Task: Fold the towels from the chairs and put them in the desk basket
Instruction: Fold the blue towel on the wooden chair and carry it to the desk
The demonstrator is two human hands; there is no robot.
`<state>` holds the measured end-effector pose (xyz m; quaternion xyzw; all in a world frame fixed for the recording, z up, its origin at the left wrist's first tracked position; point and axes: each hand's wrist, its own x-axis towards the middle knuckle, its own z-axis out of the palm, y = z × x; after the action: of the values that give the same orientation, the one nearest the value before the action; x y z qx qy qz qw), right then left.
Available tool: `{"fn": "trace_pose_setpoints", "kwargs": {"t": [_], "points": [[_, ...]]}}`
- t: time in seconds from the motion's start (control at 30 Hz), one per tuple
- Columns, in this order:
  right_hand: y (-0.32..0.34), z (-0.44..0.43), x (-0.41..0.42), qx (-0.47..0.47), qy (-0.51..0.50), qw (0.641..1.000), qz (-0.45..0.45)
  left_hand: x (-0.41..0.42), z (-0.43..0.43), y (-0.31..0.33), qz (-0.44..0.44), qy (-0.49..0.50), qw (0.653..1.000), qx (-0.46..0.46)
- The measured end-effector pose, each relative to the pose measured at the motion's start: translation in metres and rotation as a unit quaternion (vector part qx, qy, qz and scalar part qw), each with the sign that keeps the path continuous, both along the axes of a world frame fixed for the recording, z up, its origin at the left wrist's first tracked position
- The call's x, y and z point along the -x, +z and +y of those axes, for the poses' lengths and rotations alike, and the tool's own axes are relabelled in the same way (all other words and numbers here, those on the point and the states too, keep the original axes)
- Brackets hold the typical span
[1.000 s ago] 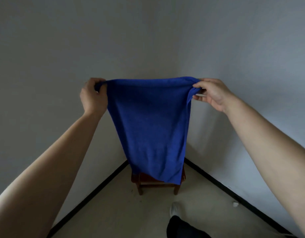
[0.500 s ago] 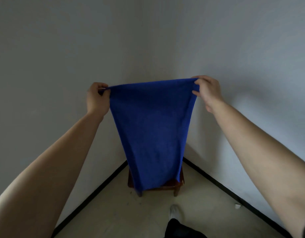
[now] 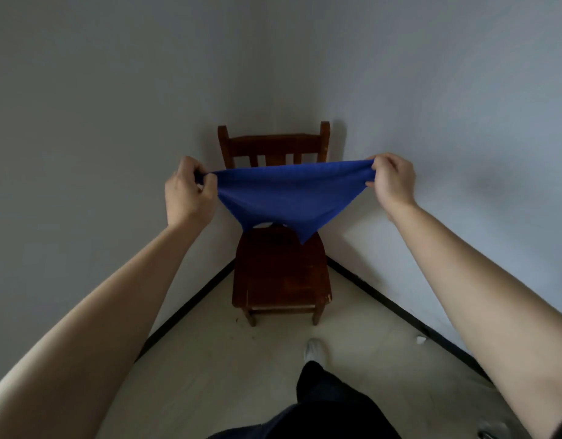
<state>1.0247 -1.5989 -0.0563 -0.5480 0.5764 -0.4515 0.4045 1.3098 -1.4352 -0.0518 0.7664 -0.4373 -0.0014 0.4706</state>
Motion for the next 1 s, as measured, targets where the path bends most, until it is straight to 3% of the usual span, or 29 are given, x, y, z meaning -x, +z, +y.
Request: {"fn": "trace_pose_setpoints", "kwargs": {"t": [0.27, 0.6, 0.8, 1.0], "points": [[-0.126, 0.089, 0.024, -0.108, 0.036, 0.98, 0.166, 0.022, 0.093, -0.132, -0.115, -0.01, 0.979, -0.167], [-0.233, 0.146, 0.047, -0.23, 0.176, 0.913, 0.286, 0.043, 0.145, -0.235, -0.104, -0.071, 0.901, -0.415], [-0.258, 0.122, 0.041, -0.245, 0.221, 0.888, 0.319, 0.035, 0.109, -0.254, -0.022, -0.028, 0.892, -0.452], [-0.29, 0.055, 0.01, -0.257, 0.222, 0.893, 0.294, 0.003, 0.04, -0.279, 0.004, 0.009, 0.883, -0.47]]}}
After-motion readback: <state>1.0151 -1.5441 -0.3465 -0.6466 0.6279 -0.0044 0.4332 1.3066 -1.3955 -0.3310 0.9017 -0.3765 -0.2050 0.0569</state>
